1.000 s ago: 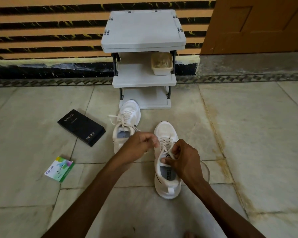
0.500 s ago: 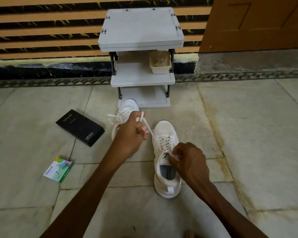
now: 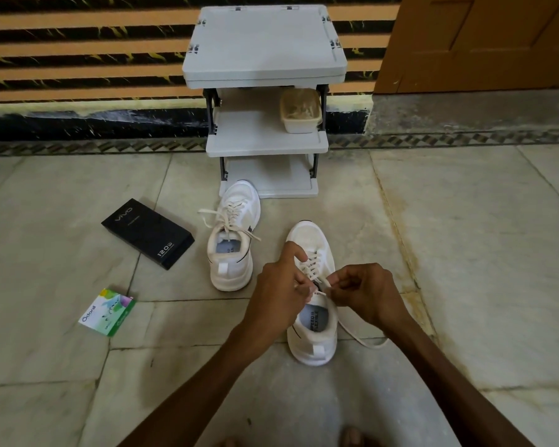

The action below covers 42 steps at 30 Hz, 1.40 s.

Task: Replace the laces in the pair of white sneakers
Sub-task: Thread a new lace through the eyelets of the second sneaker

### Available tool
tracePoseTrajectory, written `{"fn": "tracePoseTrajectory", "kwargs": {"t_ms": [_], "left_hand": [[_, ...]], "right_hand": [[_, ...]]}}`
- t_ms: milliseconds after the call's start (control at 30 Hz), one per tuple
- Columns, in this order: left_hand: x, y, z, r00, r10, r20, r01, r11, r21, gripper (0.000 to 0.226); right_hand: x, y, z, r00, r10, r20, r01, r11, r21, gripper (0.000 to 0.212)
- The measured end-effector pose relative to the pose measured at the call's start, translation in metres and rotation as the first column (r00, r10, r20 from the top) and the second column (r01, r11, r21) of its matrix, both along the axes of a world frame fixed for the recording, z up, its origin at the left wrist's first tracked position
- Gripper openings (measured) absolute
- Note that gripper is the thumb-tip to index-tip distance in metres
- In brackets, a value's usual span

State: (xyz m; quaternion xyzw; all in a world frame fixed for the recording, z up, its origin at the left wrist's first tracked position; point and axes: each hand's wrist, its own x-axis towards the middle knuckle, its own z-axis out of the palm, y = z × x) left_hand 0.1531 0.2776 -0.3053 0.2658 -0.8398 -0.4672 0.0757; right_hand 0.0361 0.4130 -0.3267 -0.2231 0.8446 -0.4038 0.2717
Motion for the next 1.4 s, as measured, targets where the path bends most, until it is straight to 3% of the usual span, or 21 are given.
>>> {"fn": "tracePoseTrajectory", "kwargs": {"t_ms": [233, 433, 1233, 1400], "left_hand": [[-0.004, 0.028, -0.003, 0.984, 0.177, -0.030, -0.179, 0.953, -0.244, 0.040], [-0.005, 0.047, -0.001, 0.981, 0.196, 0.008, -0.180, 0.918, -0.353, 0.030], [-0.009, 0.057, -0.011, 0.974, 0.226, 0.019, -0.206, 0.917, -0.343, 0.025], [-0.010, 0.058, -0.011, 0.969, 0.246, 0.029, -0.227, 0.930, -0.288, 0.029]], "right_hand": [[-0.002, 0.000, 0.000, 0.999, 0.043, -0.004, -0.043, 0.999, 0.011, 0.020], [-0.002, 0.001, 0.001, 0.999, 0.027, 0.030, -0.027, 1.000, -0.014, 0.023], [0.000, 0.000, 0.002, 0.997, -0.008, 0.072, 0.011, 0.999, -0.033, 0.022], [0.000, 0.000, 0.005, 0.995, 0.088, -0.054, -0.088, 0.996, 0.002, 0.019]]}}
